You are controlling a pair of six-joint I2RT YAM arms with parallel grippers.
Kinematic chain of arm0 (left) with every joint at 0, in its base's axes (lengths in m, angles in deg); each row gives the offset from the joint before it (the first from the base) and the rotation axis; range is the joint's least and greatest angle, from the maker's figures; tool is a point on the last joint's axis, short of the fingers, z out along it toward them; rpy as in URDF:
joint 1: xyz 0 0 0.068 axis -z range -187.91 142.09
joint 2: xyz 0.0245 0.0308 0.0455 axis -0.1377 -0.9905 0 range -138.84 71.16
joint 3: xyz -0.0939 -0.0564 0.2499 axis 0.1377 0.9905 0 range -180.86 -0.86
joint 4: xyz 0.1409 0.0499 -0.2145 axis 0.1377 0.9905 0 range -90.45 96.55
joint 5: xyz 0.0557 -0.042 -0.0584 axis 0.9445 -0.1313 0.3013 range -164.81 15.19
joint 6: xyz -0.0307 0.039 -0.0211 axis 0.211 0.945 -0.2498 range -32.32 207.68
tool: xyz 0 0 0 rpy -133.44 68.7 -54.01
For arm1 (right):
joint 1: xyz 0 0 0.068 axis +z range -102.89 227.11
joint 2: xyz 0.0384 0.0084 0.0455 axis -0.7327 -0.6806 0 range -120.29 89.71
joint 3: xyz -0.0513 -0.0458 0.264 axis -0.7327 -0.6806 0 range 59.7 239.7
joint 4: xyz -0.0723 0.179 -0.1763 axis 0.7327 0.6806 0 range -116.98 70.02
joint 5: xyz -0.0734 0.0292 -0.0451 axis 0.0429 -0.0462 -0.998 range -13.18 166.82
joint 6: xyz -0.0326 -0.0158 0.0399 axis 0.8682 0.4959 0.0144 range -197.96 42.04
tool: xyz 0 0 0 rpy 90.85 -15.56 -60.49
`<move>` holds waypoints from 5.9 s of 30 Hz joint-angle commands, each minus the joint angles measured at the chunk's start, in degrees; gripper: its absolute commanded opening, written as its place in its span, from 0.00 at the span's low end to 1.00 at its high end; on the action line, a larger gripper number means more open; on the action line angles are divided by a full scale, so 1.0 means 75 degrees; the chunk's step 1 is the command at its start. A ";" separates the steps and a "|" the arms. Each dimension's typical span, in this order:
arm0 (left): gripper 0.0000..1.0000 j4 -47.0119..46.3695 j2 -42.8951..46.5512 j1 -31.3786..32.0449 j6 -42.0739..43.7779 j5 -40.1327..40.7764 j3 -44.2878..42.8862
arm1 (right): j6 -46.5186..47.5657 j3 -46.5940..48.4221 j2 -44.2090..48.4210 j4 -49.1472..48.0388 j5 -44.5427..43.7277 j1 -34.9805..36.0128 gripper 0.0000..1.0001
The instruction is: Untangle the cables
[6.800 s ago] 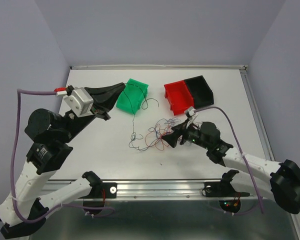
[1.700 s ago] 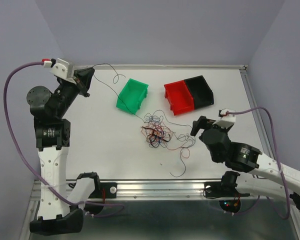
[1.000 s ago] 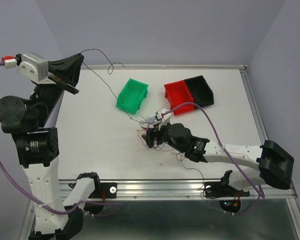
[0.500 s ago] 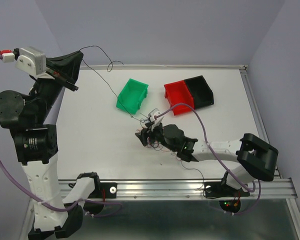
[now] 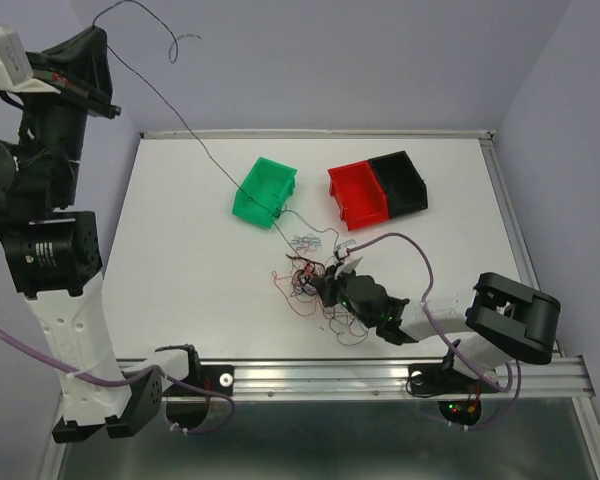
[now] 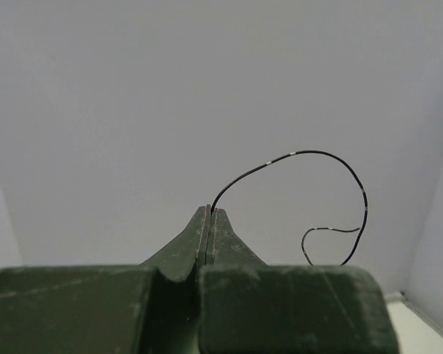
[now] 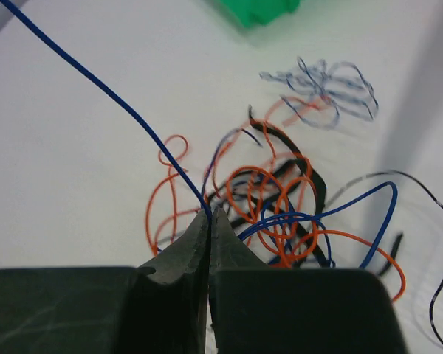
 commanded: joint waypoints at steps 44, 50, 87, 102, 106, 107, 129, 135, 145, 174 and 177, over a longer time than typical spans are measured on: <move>0.00 -0.0722 -0.0745 -0.1797 0.2142 0.3773 0.0056 | -1.1280 0.1500 0.6098 1.5662 -0.8521 -0.0028 0.01; 0.00 -0.0769 -0.0709 -0.1739 0.1756 0.2446 0.0444 | -1.0575 0.3002 0.3749 1.5719 -0.9049 -0.0482 0.01; 0.00 -0.1016 -0.1435 -0.2394 0.1675 0.5926 0.0163 | -0.3870 0.0415 0.3546 0.6649 0.3384 -1.3163 0.01; 0.00 -0.1718 -0.0184 -0.2793 0.0830 0.1594 0.1826 | -0.3286 0.0285 0.4916 0.6404 0.4448 -1.3809 0.01; 0.00 -0.1731 0.0216 -0.2653 0.0526 0.0372 0.2155 | -0.2759 0.0425 0.5644 0.6367 0.5164 -1.3774 0.01; 0.00 -0.1731 0.0298 -0.2629 0.0328 0.0127 0.2178 | -0.2711 0.0461 0.5737 0.6379 0.5316 -1.3751 0.01; 0.00 -0.3685 -0.1585 0.0720 0.0197 0.0312 0.3819 | -0.2886 -0.0101 0.6418 0.5981 0.6676 -1.3176 0.01; 0.00 -0.4893 -0.2454 0.0921 -0.0213 0.0324 0.4463 | -0.2945 -0.0125 0.6500 0.5969 0.6876 -1.3164 0.01; 0.00 -0.5959 -0.2842 0.1495 -0.0108 0.0839 0.5107 | -0.2957 -0.0148 0.6605 0.5969 0.6923 -1.3153 0.01; 0.00 -0.8023 -0.3837 0.2211 0.1391 0.1437 0.6045 | -0.2980 -0.0289 0.6699 0.5828 0.7087 -1.3071 0.01; 0.00 -0.8164 -0.3838 0.2211 0.1930 0.1460 0.6676 | -0.2980 -0.0289 0.6723 0.5817 0.7099 -1.3059 0.01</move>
